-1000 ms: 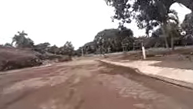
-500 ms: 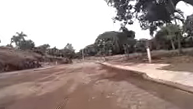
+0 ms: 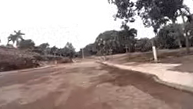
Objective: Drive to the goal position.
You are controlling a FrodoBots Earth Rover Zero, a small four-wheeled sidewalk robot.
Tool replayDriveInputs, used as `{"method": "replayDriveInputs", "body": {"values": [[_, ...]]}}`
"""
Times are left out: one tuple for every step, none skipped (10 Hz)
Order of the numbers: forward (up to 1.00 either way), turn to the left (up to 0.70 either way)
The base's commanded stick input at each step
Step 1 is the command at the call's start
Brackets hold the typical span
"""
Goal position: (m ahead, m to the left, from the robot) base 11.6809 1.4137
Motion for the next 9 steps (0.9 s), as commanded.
{"method": "replayDriveInputs", "body": {"values": [[1.0, 0.0], [1.0, 0.0], [1.0, 0.04], [1.0, 0.23], [1.0, 0.27], [1.0, 0.27], [1.0, 0.27], [1.0, 0.27], [1.0, 0.1]]}}
